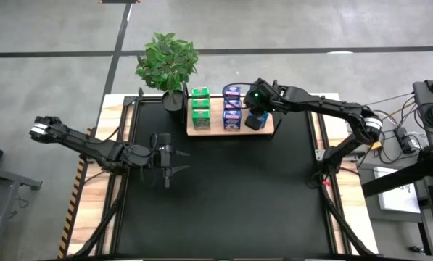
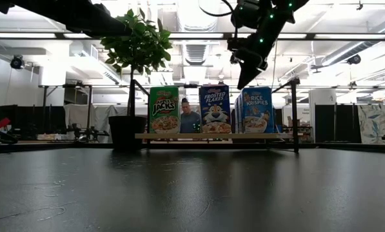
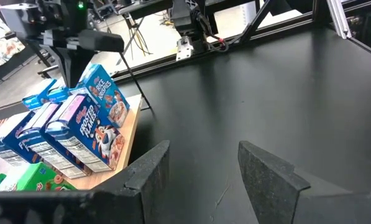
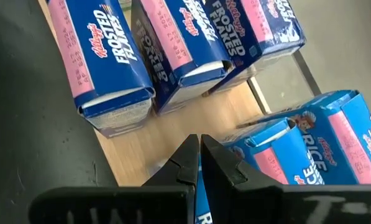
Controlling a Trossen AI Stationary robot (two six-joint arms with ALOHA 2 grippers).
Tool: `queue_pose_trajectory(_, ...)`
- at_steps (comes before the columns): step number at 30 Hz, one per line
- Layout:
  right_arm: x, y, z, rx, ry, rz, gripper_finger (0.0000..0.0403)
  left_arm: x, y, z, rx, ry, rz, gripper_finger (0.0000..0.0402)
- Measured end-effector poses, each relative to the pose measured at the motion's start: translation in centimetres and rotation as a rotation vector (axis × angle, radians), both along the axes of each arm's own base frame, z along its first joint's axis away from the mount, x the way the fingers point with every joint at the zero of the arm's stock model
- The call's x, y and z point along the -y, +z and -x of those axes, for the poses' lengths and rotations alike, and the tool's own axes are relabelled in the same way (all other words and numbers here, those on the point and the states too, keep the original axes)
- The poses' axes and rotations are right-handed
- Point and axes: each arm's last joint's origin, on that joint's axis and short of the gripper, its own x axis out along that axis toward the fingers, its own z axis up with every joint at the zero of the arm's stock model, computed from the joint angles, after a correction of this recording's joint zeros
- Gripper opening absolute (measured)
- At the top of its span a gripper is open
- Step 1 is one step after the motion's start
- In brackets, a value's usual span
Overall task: Stack cereal on shelf
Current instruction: Put the light blue cereal box aligned with the light blue cereal boxes on the shelf
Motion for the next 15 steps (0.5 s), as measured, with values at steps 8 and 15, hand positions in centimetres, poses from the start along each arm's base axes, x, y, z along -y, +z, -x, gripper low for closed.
queue_pose_trajectory(8, -0.14, -0.22, 0.27, -0.026, -0.015, -0.025, 0.0009, 0.00, -0.01, 0.00, 0.000, 0.000, 0.000, 0.0171)
queue_pose_trajectory(15, -0.22, -0.17, 0.30, -0.029, -0.016, -0.028, 0.0009, 0.00, 0.00, 0.00, 0.000, 0.000, 0.000, 0.0171)
